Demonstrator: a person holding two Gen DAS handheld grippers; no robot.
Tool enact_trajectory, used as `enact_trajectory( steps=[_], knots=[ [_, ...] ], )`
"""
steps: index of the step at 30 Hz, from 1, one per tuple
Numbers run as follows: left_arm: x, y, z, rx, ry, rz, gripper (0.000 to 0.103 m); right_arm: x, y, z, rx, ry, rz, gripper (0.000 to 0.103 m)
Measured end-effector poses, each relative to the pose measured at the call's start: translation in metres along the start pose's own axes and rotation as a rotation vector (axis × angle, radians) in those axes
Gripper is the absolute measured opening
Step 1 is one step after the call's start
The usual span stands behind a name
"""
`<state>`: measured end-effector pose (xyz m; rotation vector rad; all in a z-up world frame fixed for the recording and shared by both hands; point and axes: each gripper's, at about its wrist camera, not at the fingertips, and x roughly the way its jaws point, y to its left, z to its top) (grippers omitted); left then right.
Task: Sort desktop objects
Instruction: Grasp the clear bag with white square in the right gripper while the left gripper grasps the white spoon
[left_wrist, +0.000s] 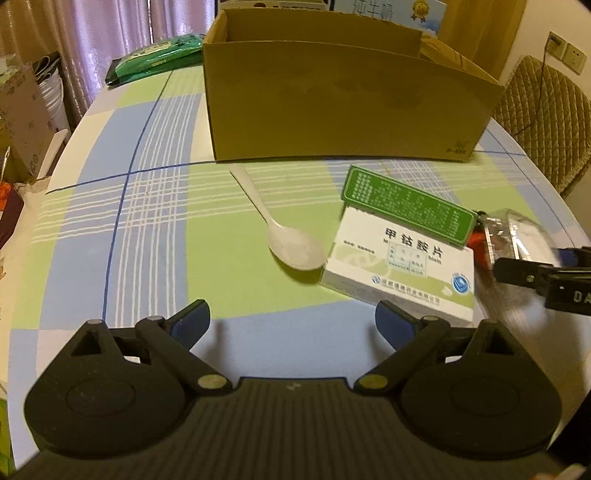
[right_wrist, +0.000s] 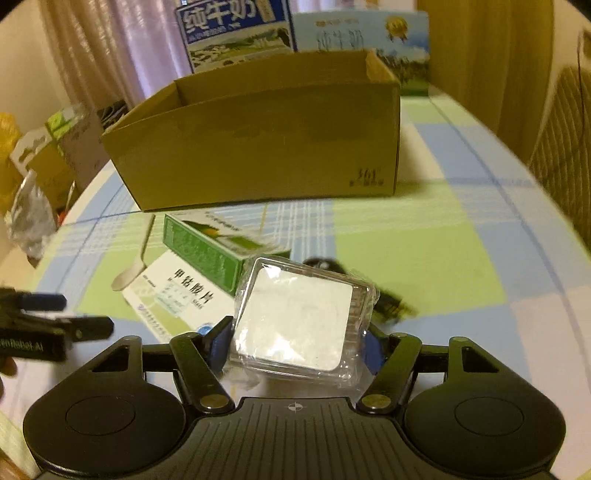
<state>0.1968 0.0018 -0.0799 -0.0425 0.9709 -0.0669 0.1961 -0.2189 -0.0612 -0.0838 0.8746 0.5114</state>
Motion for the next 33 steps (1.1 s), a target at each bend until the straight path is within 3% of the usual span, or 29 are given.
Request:
enact_trajectory(
  steps=[8, 15, 25, 29, 33],
  knots=[
    [0.007, 0.003, 0.014, -0.038, -0.044, 0.010, 0.080, 0.002, 0.009, 0.001, -0.098, 0.012, 0.049, 0.066],
    [0.024, 0.012, 0.032, -0.104, -0.040, 0.001, 0.070, 0.008, 0.012, 0.004, -0.109, 0.025, 0.078, 0.066],
    [0.056, 0.006, 0.044, -0.025, 0.020, 0.049, 0.049, 0.018, 0.015, 0.004, -0.134, 0.019, 0.091, 0.066],
    [0.048, 0.006, 0.037, 0.005, 0.032, 0.056, 0.026, 0.016, 0.015, 0.003, -0.129, 0.018, 0.091, 0.066],
    [0.036, 0.004, 0.023, 0.025, 0.046, 0.045, 0.023, 0.012, 0.014, 0.000, -0.123, 0.017, 0.090, 0.066]
  ],
)
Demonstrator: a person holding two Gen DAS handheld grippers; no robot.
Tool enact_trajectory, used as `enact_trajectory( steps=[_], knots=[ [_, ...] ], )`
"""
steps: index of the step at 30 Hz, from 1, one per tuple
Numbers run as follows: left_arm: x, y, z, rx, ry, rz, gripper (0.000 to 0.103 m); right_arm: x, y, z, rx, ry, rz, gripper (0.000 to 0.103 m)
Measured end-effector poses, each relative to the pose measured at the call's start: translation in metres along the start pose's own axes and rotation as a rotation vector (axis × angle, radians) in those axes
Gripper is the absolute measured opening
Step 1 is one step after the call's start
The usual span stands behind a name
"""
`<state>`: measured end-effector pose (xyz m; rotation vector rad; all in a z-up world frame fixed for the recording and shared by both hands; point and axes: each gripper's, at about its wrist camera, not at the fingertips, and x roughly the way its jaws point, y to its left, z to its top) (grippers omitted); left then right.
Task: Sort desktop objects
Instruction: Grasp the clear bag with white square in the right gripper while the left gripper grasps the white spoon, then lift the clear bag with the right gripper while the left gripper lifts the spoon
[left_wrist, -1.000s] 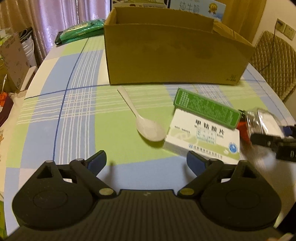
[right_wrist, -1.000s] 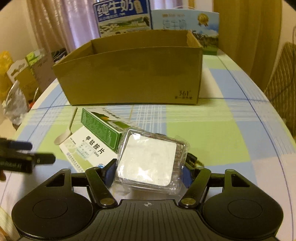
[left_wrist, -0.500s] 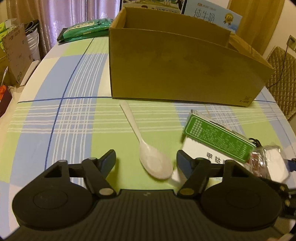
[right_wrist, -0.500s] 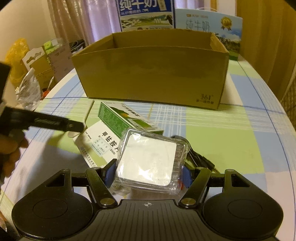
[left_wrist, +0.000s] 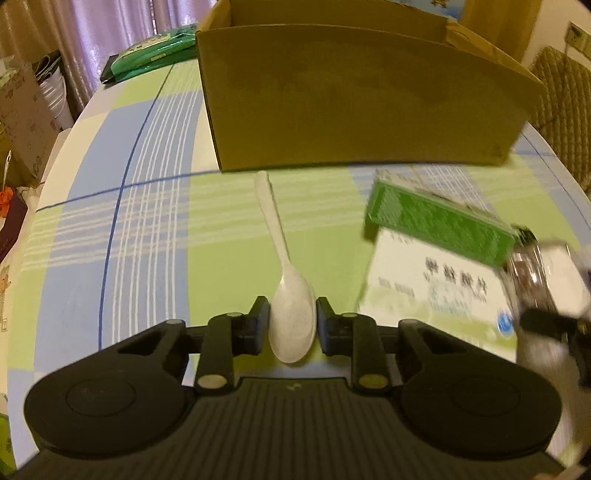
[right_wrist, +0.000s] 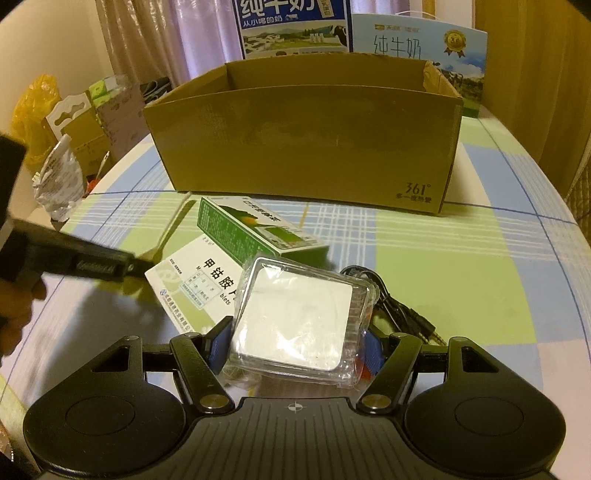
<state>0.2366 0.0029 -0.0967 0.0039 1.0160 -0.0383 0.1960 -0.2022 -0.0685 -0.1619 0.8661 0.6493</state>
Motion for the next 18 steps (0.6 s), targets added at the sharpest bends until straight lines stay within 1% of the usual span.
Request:
enact_trajectory(
  steps=[4, 8, 13, 14, 15, 16, 18],
  knots=[
    [-0.014, -0.011, -0.020, 0.047, 0.009, -0.001, 0.022, -0.009, -0.001, -0.004, 0.013, -0.007, -0.005, 0.066],
    [-0.032, -0.023, -0.040, 0.075, 0.017, -0.034, 0.022, -0.022, 0.000, -0.011, 0.029, -0.013, -0.012, 0.066],
    [-0.049, -0.033, -0.065, 0.085, 0.017, -0.057, 0.024, -0.036, -0.002, -0.027, 0.061, -0.010, -0.014, 0.066],
    [-0.051, -0.033, -0.068, 0.082, 0.016, -0.057, 0.031, -0.037, -0.002, -0.029, 0.068, -0.006, -0.013, 0.066],
    [-0.053, -0.032, -0.072, 0.074, 0.011, -0.055, 0.042, -0.037, -0.001, -0.031, 0.074, -0.003, -0.012, 0.066],
    [-0.054, -0.032, -0.074, 0.064, 0.004, -0.050, 0.045, -0.037, 0.000, -0.033, 0.078, -0.001, -0.012, 0.066],
    [-0.056, -0.030, -0.077, 0.045, -0.009, -0.047, 0.047, -0.038, 0.003, -0.036, 0.080, 0.002, -0.015, 0.066]
  ],
)
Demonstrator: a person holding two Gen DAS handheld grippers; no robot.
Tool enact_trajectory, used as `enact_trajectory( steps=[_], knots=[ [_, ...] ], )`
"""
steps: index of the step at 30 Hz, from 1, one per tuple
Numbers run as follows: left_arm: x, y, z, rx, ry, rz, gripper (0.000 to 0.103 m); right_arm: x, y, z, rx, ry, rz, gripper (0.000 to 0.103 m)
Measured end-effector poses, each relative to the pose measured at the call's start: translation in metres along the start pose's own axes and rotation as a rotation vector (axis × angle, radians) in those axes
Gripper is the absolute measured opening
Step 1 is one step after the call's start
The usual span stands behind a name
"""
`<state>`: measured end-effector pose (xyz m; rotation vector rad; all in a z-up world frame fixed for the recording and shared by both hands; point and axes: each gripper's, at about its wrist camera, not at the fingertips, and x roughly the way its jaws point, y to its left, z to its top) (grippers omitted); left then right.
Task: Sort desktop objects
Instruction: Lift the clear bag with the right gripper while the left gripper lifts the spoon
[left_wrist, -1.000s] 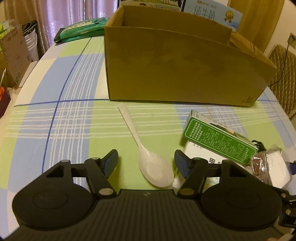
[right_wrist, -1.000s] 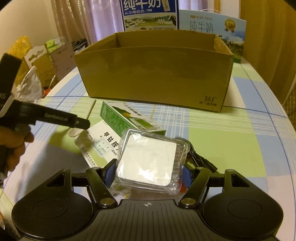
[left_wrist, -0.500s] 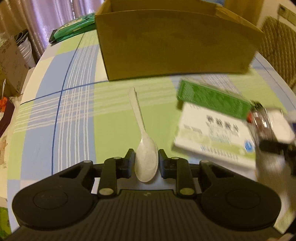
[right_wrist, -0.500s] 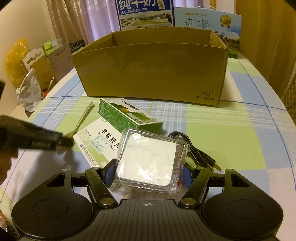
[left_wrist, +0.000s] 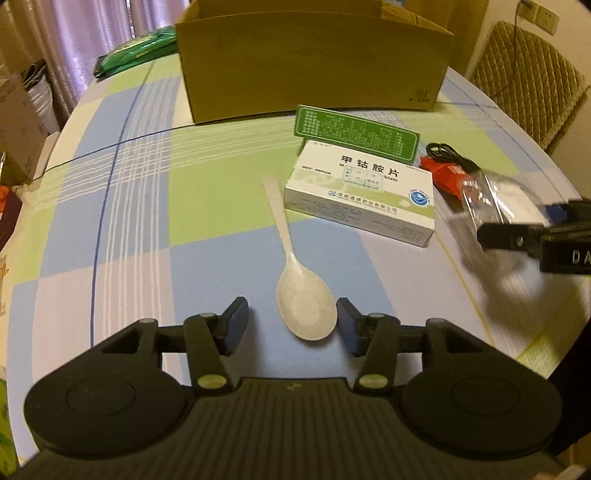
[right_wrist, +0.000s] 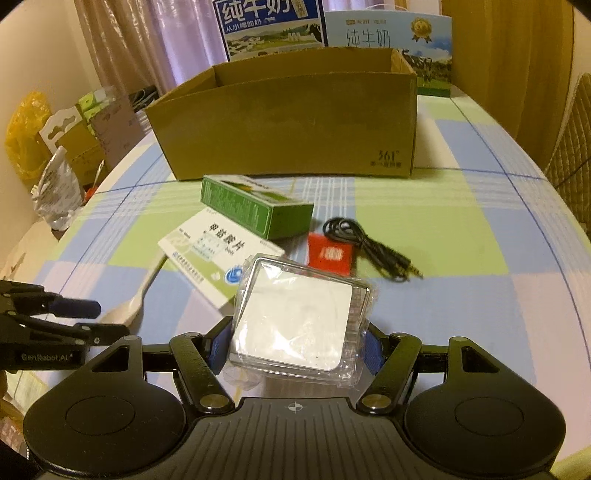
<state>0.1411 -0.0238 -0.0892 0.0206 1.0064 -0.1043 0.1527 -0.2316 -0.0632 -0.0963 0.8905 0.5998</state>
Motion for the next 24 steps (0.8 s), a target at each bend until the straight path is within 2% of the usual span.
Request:
enact_trajectory(
  steps=[8, 11, 13, 18, 20, 24],
  knots=[
    [0.001, -0.002, 0.002, -0.021, -0.029, 0.011, 0.045, 0.004, 0.005, -0.009, -0.050, 0.001, -0.040, 0.066],
    [0.004, -0.002, 0.003, -0.070, -0.014, -0.007, 0.044, 0.006, 0.003, -0.010, -0.048, 0.001, -0.043, 0.066],
    [0.007, -0.002, 0.001, -0.094, -0.004, -0.016, 0.040, 0.006, 0.004, -0.010, -0.054, -0.005, -0.046, 0.066],
    [0.008, -0.008, -0.001, -0.073, -0.025, 0.045, 0.028, 0.007, 0.005, -0.010, -0.054, -0.007, -0.051, 0.067],
    [0.009, -0.009, -0.001, -0.067, -0.028, 0.052, 0.027, 0.008, 0.005, -0.010, -0.052, -0.005, -0.051, 0.068],
    [0.009, -0.011, -0.001, -0.052, -0.031, 0.061, 0.027, 0.010, 0.004, -0.011, -0.046, 0.006, -0.054, 0.079]
  ],
)
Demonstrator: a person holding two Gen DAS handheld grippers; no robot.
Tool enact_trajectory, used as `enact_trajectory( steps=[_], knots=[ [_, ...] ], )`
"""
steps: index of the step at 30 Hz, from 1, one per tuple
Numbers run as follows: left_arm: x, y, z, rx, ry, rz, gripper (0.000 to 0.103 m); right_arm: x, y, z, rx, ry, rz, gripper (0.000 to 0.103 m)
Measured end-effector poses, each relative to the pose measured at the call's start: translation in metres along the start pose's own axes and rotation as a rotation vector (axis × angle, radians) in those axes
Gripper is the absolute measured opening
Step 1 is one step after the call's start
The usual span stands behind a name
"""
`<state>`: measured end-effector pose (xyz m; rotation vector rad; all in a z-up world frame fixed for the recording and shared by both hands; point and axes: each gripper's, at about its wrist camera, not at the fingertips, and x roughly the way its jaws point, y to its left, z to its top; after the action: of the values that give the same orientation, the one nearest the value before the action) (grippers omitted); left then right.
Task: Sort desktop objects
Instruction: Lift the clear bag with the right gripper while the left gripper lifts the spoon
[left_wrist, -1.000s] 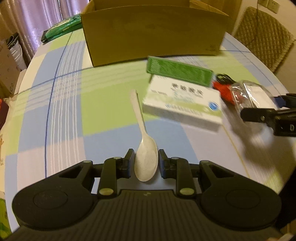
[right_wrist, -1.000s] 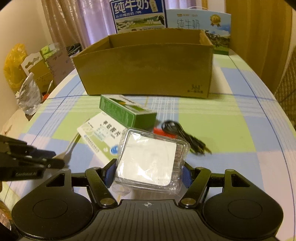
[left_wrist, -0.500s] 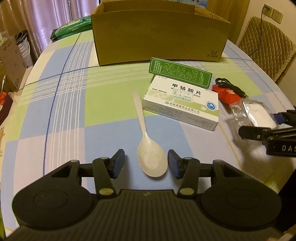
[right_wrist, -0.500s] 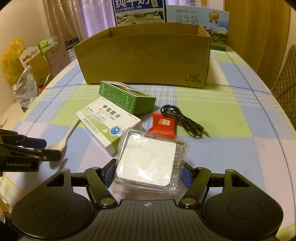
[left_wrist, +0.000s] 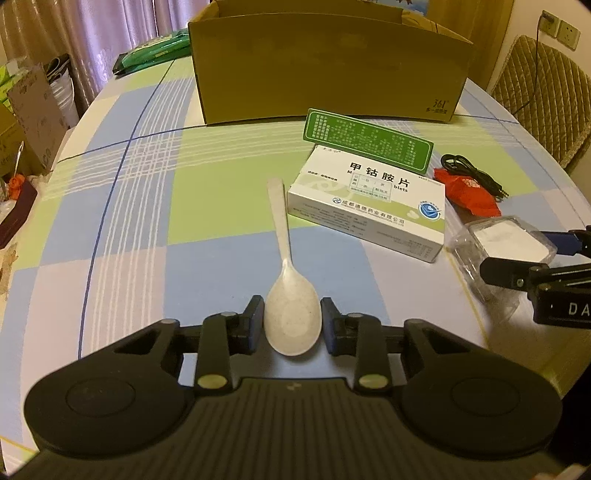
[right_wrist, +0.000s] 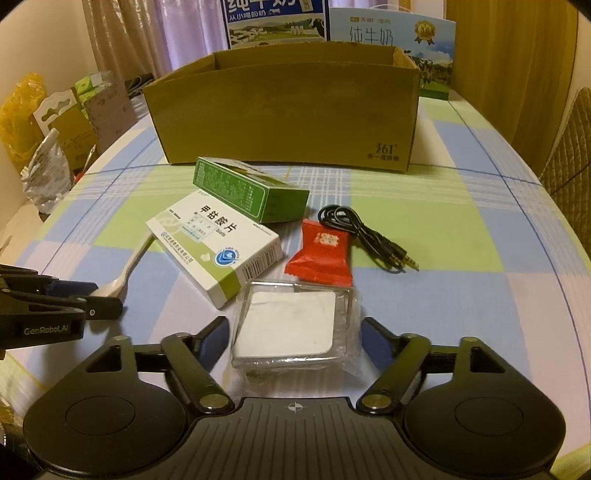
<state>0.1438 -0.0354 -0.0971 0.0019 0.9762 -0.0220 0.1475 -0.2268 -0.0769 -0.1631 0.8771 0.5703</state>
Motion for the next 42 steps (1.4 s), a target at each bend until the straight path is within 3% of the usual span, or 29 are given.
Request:
enact_trajectory(
  steps=[16, 36, 40, 42],
  knots=[
    [-0.002, 0.007, -0.001, -0.120, 0.000, -0.022, 0.028, 0.008, 0.002, -0.003, 0.009, 0.019, -0.015, 0.081],
    [-0.014, 0.000, 0.000, -0.062, -0.046, 0.045, 0.027, 0.017, 0.002, 0.001, 0.008, 0.015, -0.024, 0.080],
    [-0.018, 0.000, 0.002, -0.058, -0.061, 0.049, 0.027, 0.017, 0.003, 0.001, 0.002, 0.015, -0.023, 0.067],
    [-0.020, 0.000, 0.002, -0.055, -0.067, 0.048, 0.027, 0.016, 0.005, 0.001, -0.008, 0.014, -0.032, 0.066]
  ],
)
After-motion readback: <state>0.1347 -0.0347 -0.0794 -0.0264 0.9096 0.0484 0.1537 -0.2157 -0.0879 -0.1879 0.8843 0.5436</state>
